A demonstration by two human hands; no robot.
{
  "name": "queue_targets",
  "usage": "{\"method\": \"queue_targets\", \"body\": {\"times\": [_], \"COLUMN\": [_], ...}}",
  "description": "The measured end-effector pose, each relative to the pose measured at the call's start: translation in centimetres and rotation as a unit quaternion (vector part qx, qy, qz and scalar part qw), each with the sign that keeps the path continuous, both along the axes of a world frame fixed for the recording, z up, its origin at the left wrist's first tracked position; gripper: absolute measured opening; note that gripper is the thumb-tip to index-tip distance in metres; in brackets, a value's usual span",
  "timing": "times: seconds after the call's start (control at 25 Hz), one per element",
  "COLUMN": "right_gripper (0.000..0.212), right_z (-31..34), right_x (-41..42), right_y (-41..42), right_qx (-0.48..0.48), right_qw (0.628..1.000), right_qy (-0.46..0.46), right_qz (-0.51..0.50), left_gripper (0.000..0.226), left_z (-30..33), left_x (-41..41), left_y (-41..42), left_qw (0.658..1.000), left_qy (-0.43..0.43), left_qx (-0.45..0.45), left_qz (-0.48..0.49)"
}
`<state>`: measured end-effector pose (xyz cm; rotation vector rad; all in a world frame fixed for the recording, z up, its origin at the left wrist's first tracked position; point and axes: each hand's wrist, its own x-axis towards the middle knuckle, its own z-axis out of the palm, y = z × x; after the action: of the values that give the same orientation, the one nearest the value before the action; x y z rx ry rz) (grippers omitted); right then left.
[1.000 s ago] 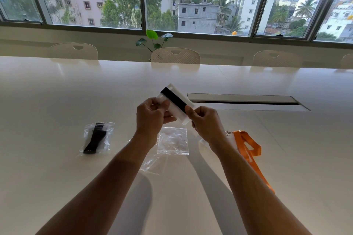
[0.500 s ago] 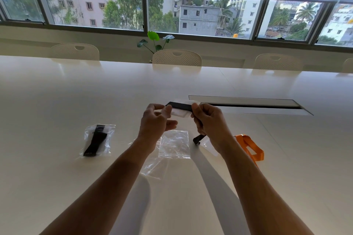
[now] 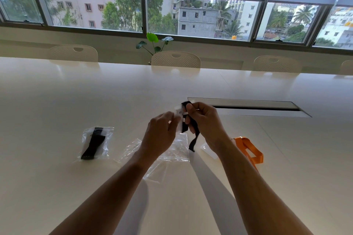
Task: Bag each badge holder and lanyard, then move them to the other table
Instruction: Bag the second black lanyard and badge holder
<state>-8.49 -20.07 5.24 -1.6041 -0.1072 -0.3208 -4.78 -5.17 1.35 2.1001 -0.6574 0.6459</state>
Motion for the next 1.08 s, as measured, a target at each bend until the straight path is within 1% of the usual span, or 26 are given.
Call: {"method": "queue_targets", "body": {"times": [0.08,0.16,0.24,0.32,0.44,0.56,0.6,0.64,0.68,0.76,0.84,0.88,0.96,1.0,1.04,1.08], "right_gripper": [0.019,0.02,0.022,0.022,0.022,0.019,0.017,0.017,0.016,0.015,0.015,0.016,0.019,0.02,0.02,0.019], "right_z": [-0.5,-1.1,-1.7,-2.2,-2.6,-2.5,-2.4,-2.3,-2.2,-2.2,-2.2,-2.1,-2.0,-1.8,-1.8,-1.7], "right_x": [0.2,0.3,0.4,0.3,0.2,-0.1,-0.2,-0.3,-0.3,-0.5,-0.6,-0.7,-0.7,-0.7,-0.7,-0.7], "right_y": [0.0,0.0,0.0,0.1,-0.1,-0.1,0.0,0.0,0.0,0.0,0.2,0.3,0.4,0.4,0.3,0.3], "right_qx": [-0.015,-0.037,-0.059,-0.084,-0.104,-0.078,-0.066,-0.056,-0.048,-0.038,-0.039,-0.04,-0.035,-0.031,-0.028,-0.03], "right_qw": [1.0,0.999,0.997,0.993,0.987,0.994,0.996,0.997,0.998,0.999,0.999,0.998,0.998,0.998,0.997,0.997], "right_qy": [0.002,0.009,0.027,0.047,0.055,0.05,0.041,0.03,0.022,0.012,0.006,0.003,0.0,0.0,0.001,0.004], "right_qz": [-0.019,-0.033,-0.044,-0.072,-0.106,-0.055,-0.042,-0.037,-0.034,-0.029,-0.033,-0.04,-0.056,-0.062,-0.066,-0.068], "left_gripper": [0.028,0.019,0.016,0.017,0.012,0.01,0.011,0.014,0.018,0.025,0.027,0.026,0.017,0.014,0.02,0.032], "left_z": [0.4,1.0,1.7,2.2,2.8,2.7,2.5,2.3,2.1,1.7,1.3,1.0,0.3,-0.1,-0.4,-0.8], "left_x": [0.0,0.2,0.3,0.3,0.0,0.1,0.1,0.0,0.0,0.0,0.1,0.2,0.1,-0.1,-0.4,-0.6], "left_y": [-0.2,-0.2,0.0,0.3,0.5,0.6,0.7,0.7,0.7,0.6,0.4,0.4,0.4,0.4,0.5,0.5], "left_qw": [0.996,0.977,0.936,0.891,0.833,0.78,0.768,0.767,0.777,0.816,0.867,0.898,0.953,0.973,0.986,0.993], "left_qy": [0.053,0.135,0.226,0.287,0.339,0.386,0.4,0.412,0.418,0.408,0.369,0.336,0.24,0.176,0.106,0.045], "left_qx": [-0.065,-0.163,-0.271,-0.348,-0.424,-0.477,-0.484,-0.477,-0.457,-0.403,-0.334,-0.285,-0.161,-0.103,-0.054,-0.015], "left_qz": [0.03,0.029,-0.01,-0.054,-0.103,-0.123,-0.126,-0.123,-0.111,-0.074,-0.024,0.011,0.087,0.109,0.115,0.104]}}
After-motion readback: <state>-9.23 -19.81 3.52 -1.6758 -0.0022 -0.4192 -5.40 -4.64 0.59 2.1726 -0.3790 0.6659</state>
